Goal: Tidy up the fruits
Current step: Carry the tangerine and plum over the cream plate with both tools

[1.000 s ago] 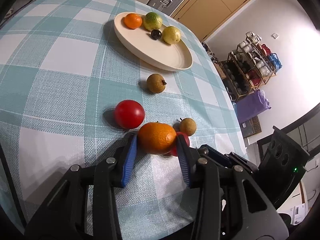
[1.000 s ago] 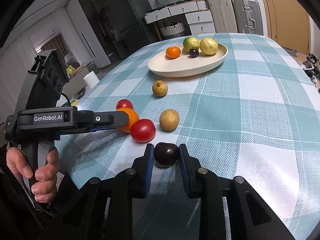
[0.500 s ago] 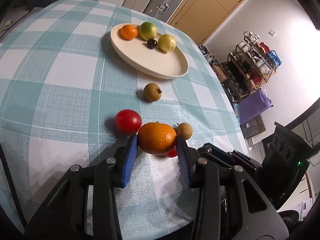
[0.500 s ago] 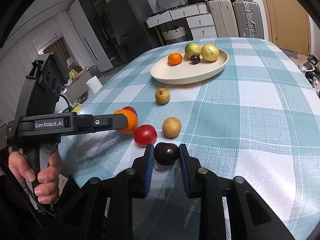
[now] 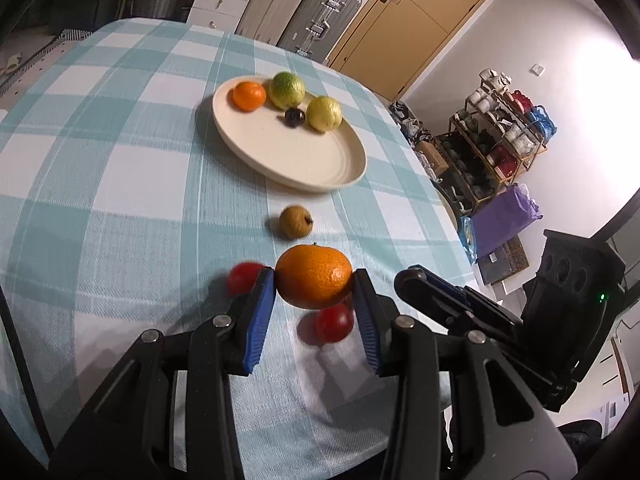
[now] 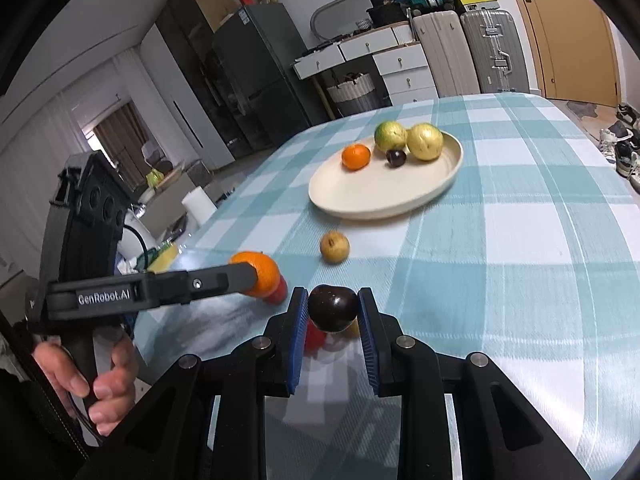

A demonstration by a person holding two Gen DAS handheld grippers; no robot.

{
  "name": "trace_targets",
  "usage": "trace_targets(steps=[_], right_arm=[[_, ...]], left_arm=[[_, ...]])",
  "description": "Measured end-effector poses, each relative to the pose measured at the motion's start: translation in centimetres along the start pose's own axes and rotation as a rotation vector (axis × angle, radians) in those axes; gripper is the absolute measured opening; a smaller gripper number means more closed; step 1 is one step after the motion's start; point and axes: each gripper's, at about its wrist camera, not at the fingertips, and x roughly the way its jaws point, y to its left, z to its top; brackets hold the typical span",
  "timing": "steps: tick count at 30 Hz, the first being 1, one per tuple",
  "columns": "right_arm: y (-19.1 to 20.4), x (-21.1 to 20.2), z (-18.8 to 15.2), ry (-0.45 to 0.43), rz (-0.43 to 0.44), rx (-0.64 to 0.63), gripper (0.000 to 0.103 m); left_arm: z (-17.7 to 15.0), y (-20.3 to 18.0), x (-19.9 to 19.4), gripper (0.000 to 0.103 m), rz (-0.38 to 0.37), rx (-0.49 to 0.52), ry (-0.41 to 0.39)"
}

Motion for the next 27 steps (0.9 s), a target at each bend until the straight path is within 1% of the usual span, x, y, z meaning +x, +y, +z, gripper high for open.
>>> trace_targets(steps=[5,13,19,27], right_arm=[[0.0,0.2,2.5,-0.033,0.030,-0.008,0.025],[-1.0,1.1,6.9,-0.079,0.040,-0.014,0.025],[-2.3,3.0,9.8,-0.082,0.023,-0.012,0.025],[-4.0,5.9,12.9,-0.070,-0.006,-0.021,0.026]], left_arm=[[2.3,0.2,-0.3,0.036,-0.003,0.001,-0.024],[7.6,0.0,0.0,0.036,0.015,0.041,-0.065],[11.1,-0.6,2.3,0.036,0.023,0.081,-0.062],[14.7,-0.9,5.7,0.036,0.037,0.118,-0.059]])
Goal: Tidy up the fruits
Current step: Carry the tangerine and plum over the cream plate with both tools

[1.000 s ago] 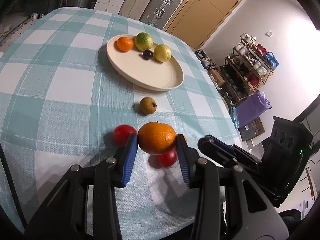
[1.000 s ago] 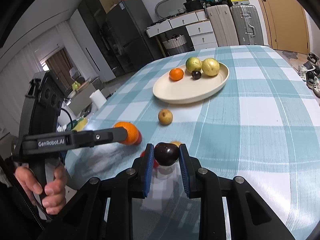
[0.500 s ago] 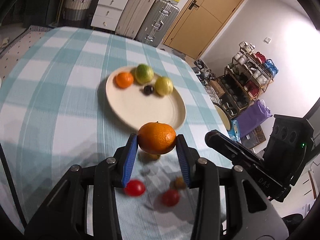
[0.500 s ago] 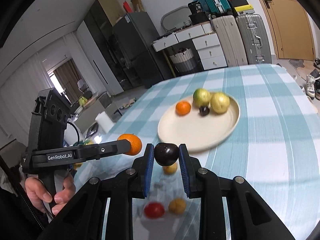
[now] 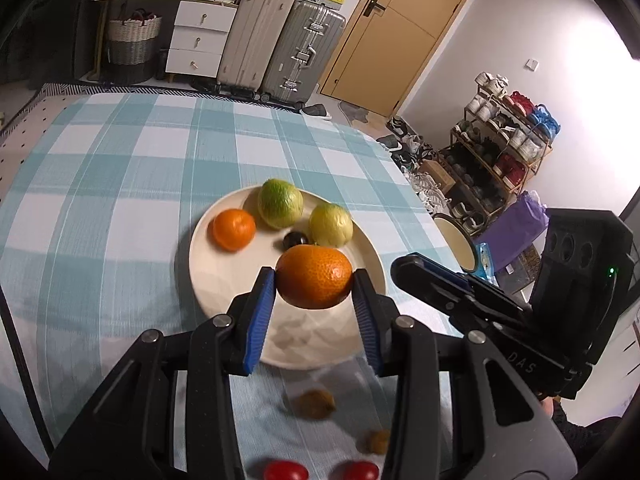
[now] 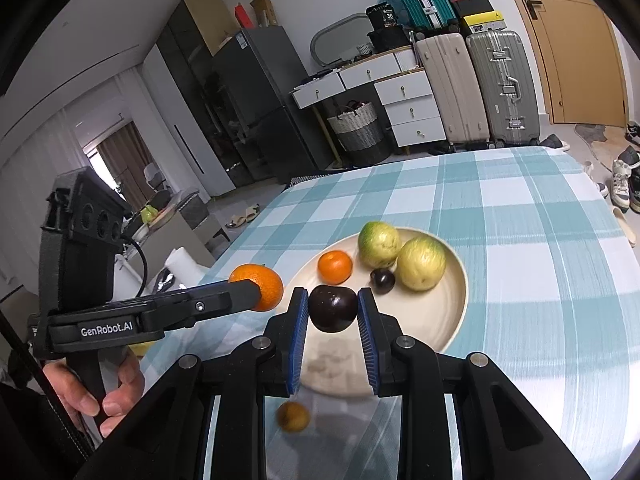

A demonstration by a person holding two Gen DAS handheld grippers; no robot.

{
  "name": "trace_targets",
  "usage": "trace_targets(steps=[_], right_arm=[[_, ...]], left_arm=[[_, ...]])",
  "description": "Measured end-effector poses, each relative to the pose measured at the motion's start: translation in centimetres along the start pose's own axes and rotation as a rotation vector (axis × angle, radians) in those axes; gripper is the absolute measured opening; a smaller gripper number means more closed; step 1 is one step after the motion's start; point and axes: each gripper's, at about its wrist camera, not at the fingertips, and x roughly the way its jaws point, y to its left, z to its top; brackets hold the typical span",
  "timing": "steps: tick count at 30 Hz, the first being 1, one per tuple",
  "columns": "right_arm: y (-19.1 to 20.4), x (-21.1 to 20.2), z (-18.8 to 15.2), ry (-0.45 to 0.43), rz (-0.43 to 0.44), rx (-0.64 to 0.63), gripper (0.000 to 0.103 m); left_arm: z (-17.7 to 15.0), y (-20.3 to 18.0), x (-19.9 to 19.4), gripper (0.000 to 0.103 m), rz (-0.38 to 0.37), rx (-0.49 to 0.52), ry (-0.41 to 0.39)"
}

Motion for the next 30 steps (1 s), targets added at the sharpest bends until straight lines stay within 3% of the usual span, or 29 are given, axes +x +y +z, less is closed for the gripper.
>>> trace_targets(steps=[13,30], right_arm=[[-1.4,5.6,1.0,0.069,-0.072,-0.051,0.026],[-1.8,7.5,0.8,0.101,-0.083,-0.051,0.027]], left_arm=[[2.6,2.2,6.5,0.036,0.022,-0.012,0.074],[3.5,3.0,9.5,0.036,0.030,-0.011,0.102]])
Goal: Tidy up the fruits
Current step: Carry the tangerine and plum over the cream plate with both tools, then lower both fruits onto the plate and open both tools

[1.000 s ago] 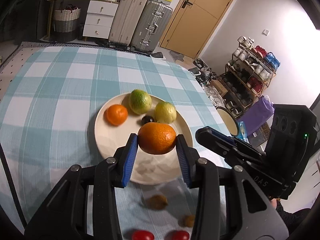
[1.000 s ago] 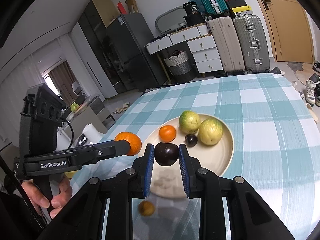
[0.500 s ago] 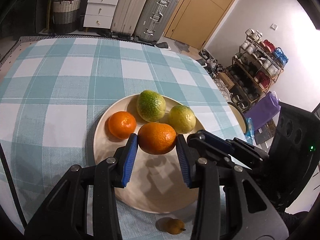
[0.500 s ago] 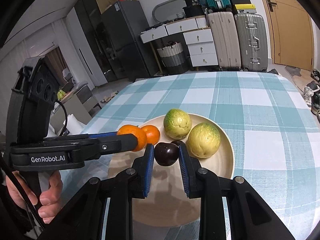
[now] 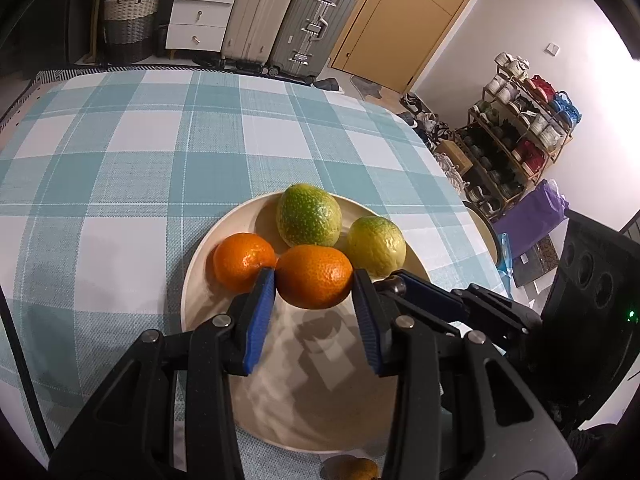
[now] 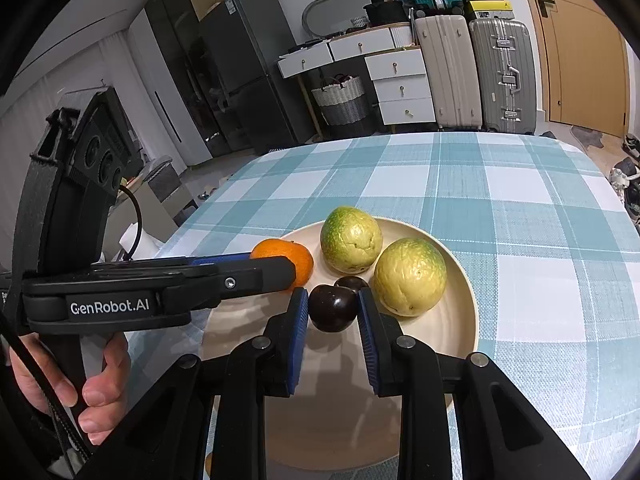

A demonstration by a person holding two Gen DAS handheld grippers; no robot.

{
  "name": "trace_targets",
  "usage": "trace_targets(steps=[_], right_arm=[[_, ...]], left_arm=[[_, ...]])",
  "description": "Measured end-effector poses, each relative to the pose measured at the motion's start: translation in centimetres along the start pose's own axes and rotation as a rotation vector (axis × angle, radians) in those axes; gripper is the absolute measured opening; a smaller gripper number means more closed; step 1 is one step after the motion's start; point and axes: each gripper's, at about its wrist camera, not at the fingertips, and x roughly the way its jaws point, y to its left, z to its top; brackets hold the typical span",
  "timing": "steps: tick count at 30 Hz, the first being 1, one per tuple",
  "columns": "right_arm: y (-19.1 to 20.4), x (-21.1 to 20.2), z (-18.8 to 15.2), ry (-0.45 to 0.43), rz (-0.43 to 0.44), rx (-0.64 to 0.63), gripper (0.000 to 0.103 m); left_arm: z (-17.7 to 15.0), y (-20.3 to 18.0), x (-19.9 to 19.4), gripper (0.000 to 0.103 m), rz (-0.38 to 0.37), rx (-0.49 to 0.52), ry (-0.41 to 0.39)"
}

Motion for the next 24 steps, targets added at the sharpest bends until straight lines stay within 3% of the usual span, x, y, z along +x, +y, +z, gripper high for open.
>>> trace_targets(steps=[2,4,6,24], right_arm=[[0.1,0.0,0.1,-0.006,-0.012,-0.005,0.033],[0.3,-0.4,0.1,-0.022,-0.022,-0.012,0.047],[0.4,-1.0,0.2,-0.046,-0.013,-0.006,0.050],[1.0,-6.7,-0.4,-0.132,-0.036,0.013,0.051]], left_arm=[[0.1,0.1,0.1,0.036,-0.012,-0.013,0.004],[0.2,0.0,-0.2,0.037,-0.019,-0.015,-0.013],[0.2,-0.3,-0.7,0.037,-0.008,0.002,-0.030],[-1.3,-1.5,-6.4,0.037,0.019,0.007,-0.093]])
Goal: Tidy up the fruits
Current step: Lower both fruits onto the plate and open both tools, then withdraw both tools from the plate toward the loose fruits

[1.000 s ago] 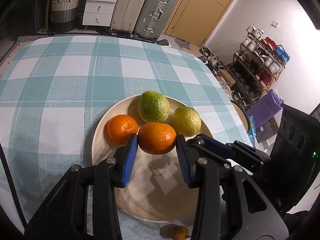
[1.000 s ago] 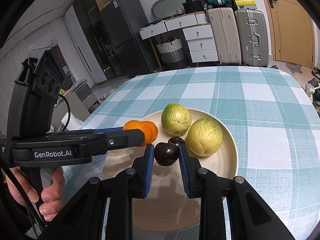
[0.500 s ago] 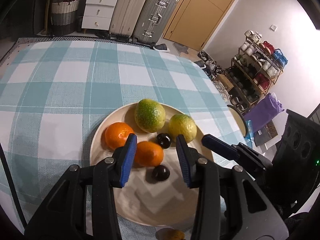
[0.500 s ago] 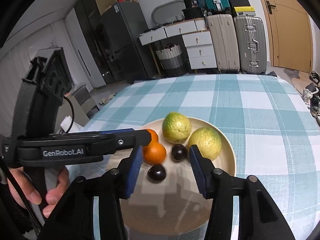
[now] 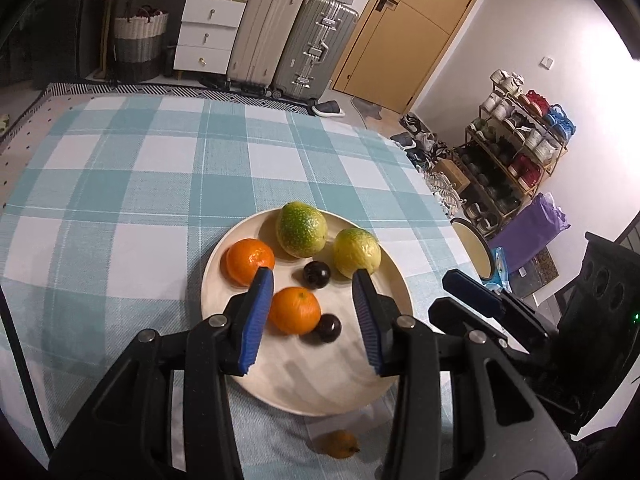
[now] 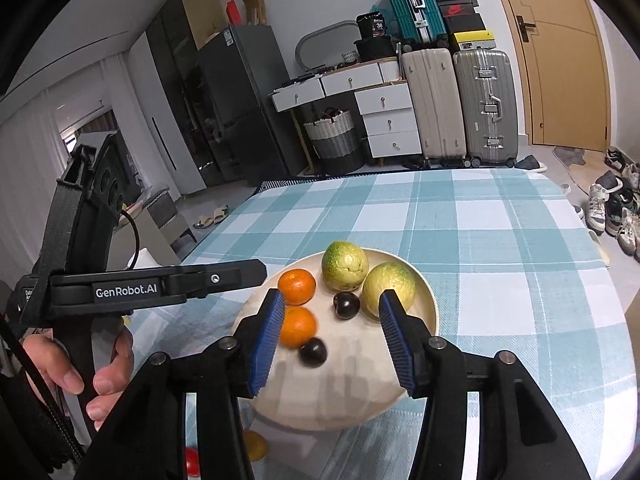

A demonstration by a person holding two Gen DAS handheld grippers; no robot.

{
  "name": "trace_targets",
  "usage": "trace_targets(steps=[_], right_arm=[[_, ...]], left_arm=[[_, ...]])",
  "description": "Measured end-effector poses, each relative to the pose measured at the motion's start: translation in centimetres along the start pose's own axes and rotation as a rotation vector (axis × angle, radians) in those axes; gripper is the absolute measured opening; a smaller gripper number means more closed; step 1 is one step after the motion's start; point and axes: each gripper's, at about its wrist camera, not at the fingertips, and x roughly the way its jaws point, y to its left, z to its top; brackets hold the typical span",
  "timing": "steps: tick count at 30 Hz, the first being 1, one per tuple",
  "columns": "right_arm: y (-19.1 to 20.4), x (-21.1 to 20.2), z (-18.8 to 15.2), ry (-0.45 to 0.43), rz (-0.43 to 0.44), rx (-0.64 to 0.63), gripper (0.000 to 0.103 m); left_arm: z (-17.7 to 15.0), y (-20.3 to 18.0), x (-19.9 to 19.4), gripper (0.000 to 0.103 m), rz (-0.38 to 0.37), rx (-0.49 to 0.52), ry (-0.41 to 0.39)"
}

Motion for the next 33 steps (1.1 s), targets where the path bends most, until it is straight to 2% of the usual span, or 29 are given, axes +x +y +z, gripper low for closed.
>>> trace_targets(steps=[6,10,12,14,15,18,21,23,30,32,33], right_arm=[[0.7,-1.7,-0.4,-0.012,0.003,0.002,0.051],[1.2,-2.8,-0.8,-0.013,0.010,0.004,0.051],[1.5,-3.4,-1.1,-0.016,0.013,0.002,0.052],[1.8,-4.1,-1.4,-0.020,0.017,0.003,0.058],[2.0,-4.2,-1.5,-0.022,0.018,0.004,0.065],[2.5,-5.3,-1.9,-0.043,0.029,-0.002,0.073],[3.1,-6.2,-2.4,-0.046,0.023,-0.014,0.077],[3.4,-6.6,-2.9,-0.045,0.026,-0.020,0.078],[4.0,-8.0,-4.4,-0.038,0.010,-0.017,0.084],[4.1,-8.3,-4.8,-0.032,0.006,-0.015,0.084],[4.1,-8.5,-5.1,-0.028,0.006,-0.015,0.086]], left_arm=[[-1.8,-1.4,-2.9,0.038,0.035,0.027,-0.028],[-3.2,-2.1,-4.5,0.048,0.058,0.035,-0.041],[-4.1,-2.3,-5.3,0.050,0.074,0.037,-0.051],[-4.7,-2.5,-5.9,0.050,0.086,0.042,-0.053],[-5.0,-2.7,-6.2,0.050,0.090,0.041,-0.054],[-6.2,-2.9,-7.2,0.064,0.123,0.043,-0.060],[-7.1,-3.0,-8.5,0.070,0.144,0.042,-0.082],[-7.6,-3.1,-9.2,0.081,0.167,0.042,-0.097],[-9.5,-2.8,-11.1,0.089,0.177,0.016,-0.114],[-10.1,-2.6,-11.3,0.100,0.178,0.007,-0.109],[-10.5,-2.5,-11.4,0.102,0.177,0.005,-0.106]])
